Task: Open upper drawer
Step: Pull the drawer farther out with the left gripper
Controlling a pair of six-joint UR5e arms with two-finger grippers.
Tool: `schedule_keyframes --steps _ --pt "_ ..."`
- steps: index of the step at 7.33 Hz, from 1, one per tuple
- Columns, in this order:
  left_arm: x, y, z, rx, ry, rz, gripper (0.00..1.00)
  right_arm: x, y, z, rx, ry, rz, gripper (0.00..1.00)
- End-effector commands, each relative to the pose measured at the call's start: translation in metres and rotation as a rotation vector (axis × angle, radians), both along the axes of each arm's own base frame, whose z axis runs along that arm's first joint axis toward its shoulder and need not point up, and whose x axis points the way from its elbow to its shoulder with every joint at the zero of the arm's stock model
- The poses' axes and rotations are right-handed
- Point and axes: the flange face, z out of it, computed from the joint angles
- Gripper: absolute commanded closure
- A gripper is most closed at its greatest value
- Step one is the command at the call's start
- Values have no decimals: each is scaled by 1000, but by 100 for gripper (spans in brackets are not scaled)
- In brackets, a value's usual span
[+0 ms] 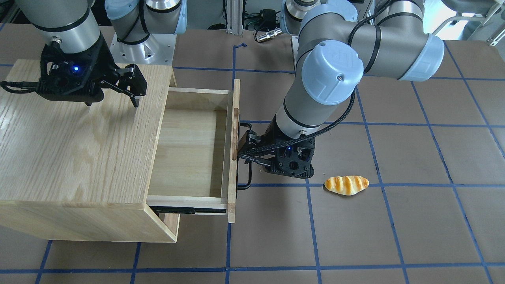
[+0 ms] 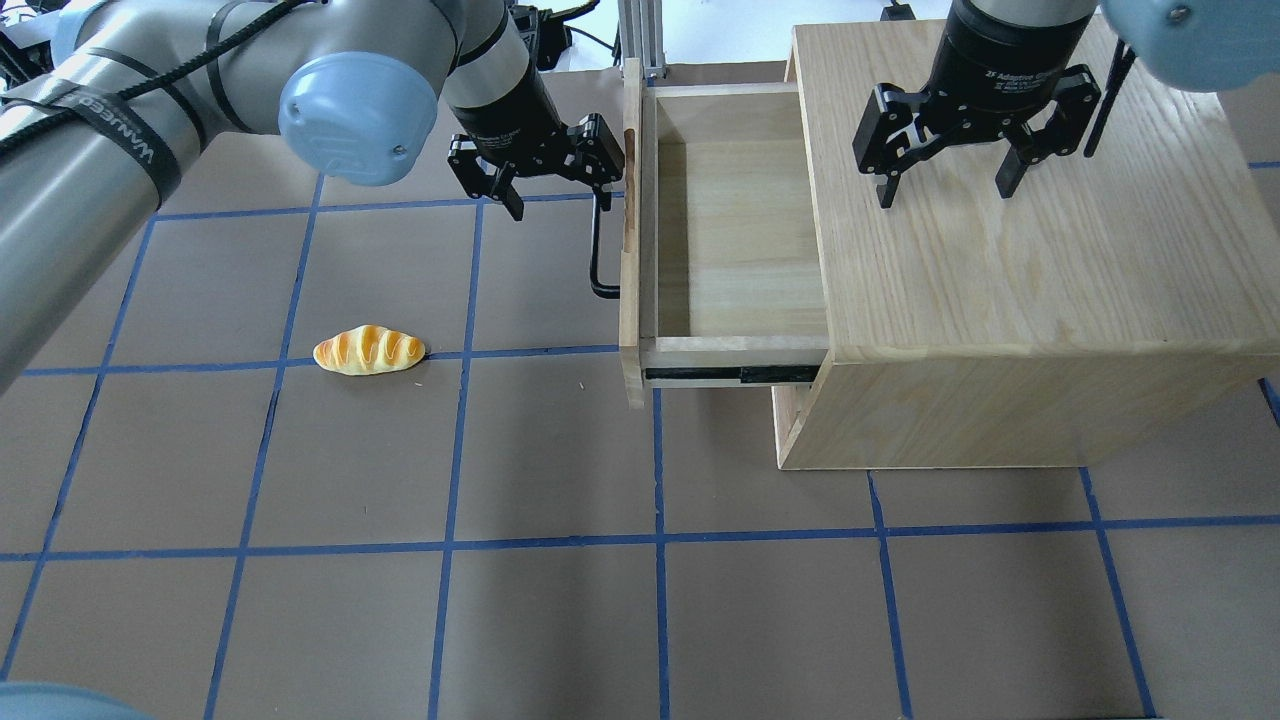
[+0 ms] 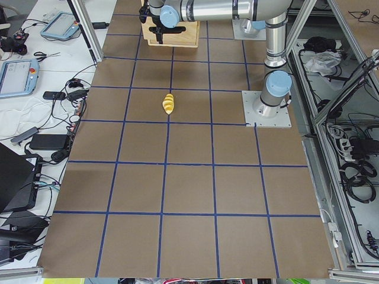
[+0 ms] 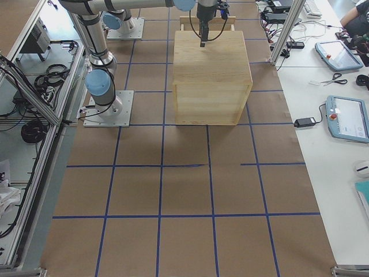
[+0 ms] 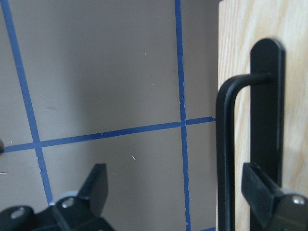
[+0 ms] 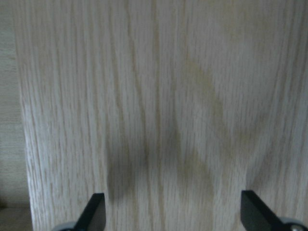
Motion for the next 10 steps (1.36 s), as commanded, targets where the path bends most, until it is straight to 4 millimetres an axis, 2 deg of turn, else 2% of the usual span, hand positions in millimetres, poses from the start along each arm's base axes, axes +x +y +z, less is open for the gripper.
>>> schedule_keyframes --steps 1,3,6,8,9,10 --pt "1 -2 -4 4 -4 -3 0 0 0 0 0 0 -1 0" --pt "5 -3 -5 -5 -50 -14 0 0 0 0 0 0 -1 0" --pt "19 -5 4 -26 -68 -13 0 0 0 0 0 0 -1 0" --pt "20 -6 0 -20 -70 -13 0 0 0 0 0 0 -1 0" --pt "20 -5 3 -23 -70 -13 0 0 0 0 0 0 -1 0" --pt "21 2 14 -8 -72 -8 0 0 0 0 0 0 0 0"
